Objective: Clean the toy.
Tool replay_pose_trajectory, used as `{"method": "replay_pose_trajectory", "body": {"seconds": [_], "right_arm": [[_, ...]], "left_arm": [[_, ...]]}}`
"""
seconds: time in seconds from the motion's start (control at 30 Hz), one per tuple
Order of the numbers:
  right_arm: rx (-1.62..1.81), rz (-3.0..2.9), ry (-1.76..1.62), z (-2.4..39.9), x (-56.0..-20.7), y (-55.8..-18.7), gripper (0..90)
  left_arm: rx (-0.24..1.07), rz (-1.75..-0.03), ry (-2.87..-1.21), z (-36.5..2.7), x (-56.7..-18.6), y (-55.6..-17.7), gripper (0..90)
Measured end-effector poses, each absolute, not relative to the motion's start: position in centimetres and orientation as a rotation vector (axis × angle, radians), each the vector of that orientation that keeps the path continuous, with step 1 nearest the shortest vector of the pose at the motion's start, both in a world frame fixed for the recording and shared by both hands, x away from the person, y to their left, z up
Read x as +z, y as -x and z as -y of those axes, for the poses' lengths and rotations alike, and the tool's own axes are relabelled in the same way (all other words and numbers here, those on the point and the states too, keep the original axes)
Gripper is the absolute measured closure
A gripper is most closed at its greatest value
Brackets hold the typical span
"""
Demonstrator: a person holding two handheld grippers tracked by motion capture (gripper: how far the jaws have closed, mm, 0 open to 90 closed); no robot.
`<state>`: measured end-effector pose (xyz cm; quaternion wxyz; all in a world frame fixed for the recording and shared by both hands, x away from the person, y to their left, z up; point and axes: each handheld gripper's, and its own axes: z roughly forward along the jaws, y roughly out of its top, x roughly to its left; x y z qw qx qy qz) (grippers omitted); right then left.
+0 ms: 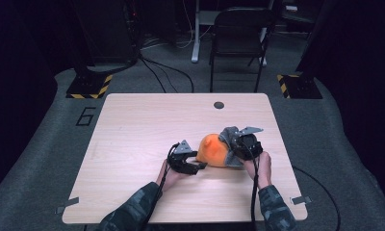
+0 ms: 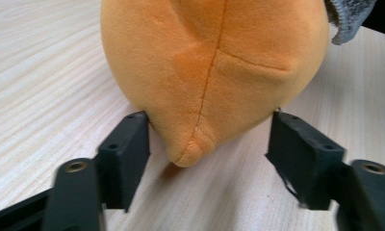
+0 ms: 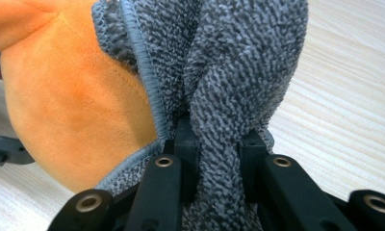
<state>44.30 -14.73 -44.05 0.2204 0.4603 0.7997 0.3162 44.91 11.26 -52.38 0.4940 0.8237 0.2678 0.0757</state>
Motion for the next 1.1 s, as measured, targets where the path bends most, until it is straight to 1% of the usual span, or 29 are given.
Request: {"method": "replay_pose_trajectory", "body": {"seconds": [0.1, 0.27, 0.37, 0.5, 0.67, 1.1], "right_arm": [[0.871, -2.215, -1.274, 14.75, -44.02, -44.28, 76.3], [0.870, -2.209, -1.283, 14.75, -43.99, -44.23, 76.3], [0.869, -2.205, -1.281, 14.73, -43.99, -44.23, 76.3], [0.875, -2.199, -1.265, 14.80, -43.93, -44.20, 76.2], [0.874, -2.185, -1.280, 14.89, -43.84, -44.11, 76.2], [0.872, -2.160, -1.281, 15.19, -43.86, -44.14, 76.9]], "left_arm": [[0.178, -0.651, -1.994, -11.35, -52.35, -44.94, 44.9], [0.212, -0.646, -1.971, -11.30, -52.34, -44.76, 60.8], [0.213, -0.644, -1.976, -11.31, -52.30, -44.75, 68.2], [0.232, -0.645, -1.964, -11.20, -52.32, -44.70, 75.6], [0.243, -0.633, -1.953, -11.09, -52.29, -44.66, 79.8], [0.262, -0.597, -1.935, -10.94, -52.06, -44.64, 81.1]]}}
